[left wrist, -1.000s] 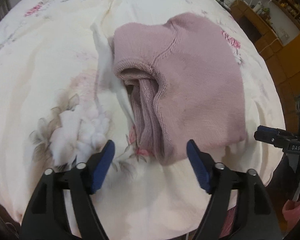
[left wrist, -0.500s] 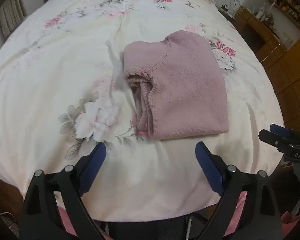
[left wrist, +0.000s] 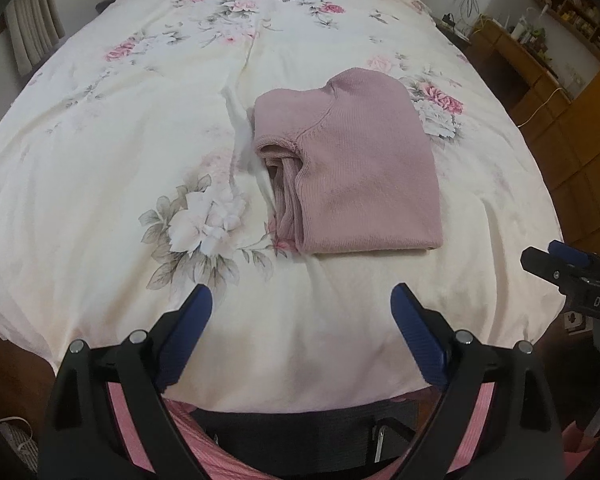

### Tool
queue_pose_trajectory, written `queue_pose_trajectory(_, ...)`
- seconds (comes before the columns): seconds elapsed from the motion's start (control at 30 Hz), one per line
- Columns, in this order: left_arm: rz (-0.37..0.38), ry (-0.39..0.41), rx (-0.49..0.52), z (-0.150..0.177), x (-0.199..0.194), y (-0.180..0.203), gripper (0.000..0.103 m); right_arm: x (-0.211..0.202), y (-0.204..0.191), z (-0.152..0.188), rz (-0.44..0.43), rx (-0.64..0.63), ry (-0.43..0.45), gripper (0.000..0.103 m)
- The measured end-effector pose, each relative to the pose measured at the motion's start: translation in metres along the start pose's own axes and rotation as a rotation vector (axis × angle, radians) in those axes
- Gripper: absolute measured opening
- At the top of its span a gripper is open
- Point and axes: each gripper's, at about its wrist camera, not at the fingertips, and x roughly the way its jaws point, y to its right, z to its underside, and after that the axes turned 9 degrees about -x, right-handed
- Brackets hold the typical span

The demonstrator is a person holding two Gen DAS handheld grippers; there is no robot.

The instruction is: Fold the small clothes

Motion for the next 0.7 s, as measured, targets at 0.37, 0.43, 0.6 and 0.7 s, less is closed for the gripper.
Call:
queue_pose_trajectory(0.37,-0.026,0.039,0.021,0.007,-0.025,0.012,0.090,-0.034,-0.010,0.008,0.045,0.000,0.042,0.099)
queue_pose_trajectory(0.43,-0.030,0.047,0.020,0.008,-0.028,0.013,0.090,-0.040,-0.012,0.007,0.060,-0.007,0.055,0.099)
queue_pose_trajectory(0.6,-0.042,0.058,0.017,0.007,-0.030,0.014,0.090,-0.047,-0.012,0.005,0.077,-0.010,0.074,0.099)
queue_pose_trajectory(0.7,-0.045,0.061,0.025,0.007,-0.031,0.017,0.090,-0.047,-0.011,0.004,0.099,-0.009,0.080,0.099)
